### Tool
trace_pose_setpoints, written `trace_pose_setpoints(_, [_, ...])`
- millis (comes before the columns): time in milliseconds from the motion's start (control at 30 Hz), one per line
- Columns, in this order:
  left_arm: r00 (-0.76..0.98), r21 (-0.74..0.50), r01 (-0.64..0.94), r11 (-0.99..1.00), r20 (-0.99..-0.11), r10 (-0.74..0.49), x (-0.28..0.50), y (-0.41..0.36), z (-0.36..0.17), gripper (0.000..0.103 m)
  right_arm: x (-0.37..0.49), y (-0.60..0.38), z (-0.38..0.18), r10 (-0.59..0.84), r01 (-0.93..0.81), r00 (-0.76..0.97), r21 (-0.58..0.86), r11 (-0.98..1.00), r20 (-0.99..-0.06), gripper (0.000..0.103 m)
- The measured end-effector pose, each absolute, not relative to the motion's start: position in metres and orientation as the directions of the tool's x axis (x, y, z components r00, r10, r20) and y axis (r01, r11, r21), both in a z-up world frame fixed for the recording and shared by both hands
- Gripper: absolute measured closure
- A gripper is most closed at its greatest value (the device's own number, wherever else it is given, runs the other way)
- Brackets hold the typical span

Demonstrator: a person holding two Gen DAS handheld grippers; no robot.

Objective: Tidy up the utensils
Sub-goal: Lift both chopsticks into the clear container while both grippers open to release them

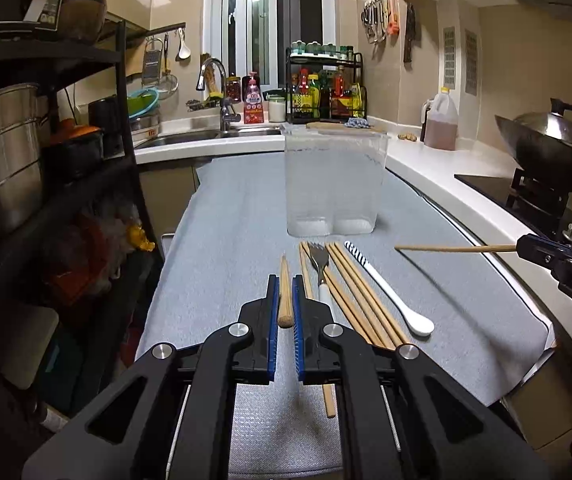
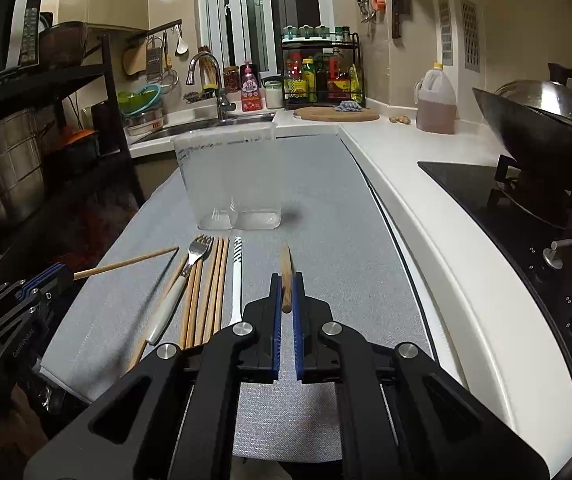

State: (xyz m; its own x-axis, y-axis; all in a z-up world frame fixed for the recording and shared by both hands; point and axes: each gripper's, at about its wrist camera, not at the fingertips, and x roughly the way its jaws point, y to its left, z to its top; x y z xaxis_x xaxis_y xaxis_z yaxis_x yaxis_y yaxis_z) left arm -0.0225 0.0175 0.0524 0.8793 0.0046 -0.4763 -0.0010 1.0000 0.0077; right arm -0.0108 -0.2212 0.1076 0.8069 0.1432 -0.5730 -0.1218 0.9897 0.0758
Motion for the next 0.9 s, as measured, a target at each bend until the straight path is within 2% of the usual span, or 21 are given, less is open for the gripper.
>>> trace_pose_setpoints(367, [0.907,-0.002,0.029,1.0,-0.42,-0.027,0.016,0.036,0.113,0.096,0.021,-0.217,0.162,0.168,-0.128,0.842,0.113,0.985,-0.512,0.098])
trace_pose_setpoints(900, [0.875,-0.137,0.07,0.988,-0.467,-0.127,0.092,0.062,0.179,0.096,0.083,-0.219,0.232,0.21,-0.139,0.843,0.177,0.974,-0.496,0.098])
